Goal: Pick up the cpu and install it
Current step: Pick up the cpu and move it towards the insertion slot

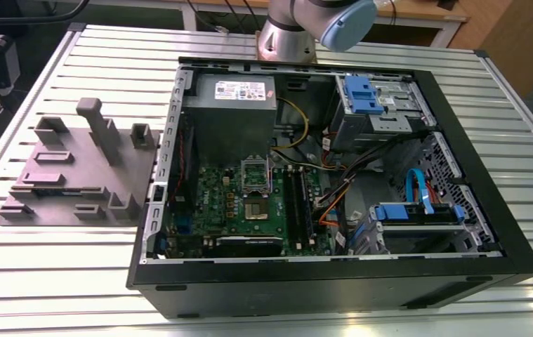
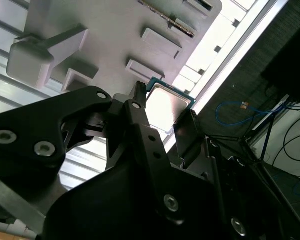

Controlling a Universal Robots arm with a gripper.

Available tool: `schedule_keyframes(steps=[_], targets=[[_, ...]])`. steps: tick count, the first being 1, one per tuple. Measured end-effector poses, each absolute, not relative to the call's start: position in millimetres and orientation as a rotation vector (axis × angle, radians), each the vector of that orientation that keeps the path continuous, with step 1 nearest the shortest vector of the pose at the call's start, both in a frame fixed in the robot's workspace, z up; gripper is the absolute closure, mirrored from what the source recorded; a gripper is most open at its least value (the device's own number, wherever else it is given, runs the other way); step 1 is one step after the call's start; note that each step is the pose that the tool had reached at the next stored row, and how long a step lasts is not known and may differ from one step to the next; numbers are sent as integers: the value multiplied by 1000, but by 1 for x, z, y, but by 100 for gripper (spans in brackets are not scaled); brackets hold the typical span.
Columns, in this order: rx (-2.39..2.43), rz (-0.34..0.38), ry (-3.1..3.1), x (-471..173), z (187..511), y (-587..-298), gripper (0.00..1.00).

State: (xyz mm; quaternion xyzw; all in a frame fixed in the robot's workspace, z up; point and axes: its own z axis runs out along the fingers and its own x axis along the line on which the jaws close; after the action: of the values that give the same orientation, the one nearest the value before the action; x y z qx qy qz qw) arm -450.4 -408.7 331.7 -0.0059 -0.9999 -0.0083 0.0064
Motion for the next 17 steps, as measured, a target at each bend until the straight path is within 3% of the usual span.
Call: schedule_keyframes(steps=[17], targets=[[-18, -26, -3129, -450, 340, -409, 53]])
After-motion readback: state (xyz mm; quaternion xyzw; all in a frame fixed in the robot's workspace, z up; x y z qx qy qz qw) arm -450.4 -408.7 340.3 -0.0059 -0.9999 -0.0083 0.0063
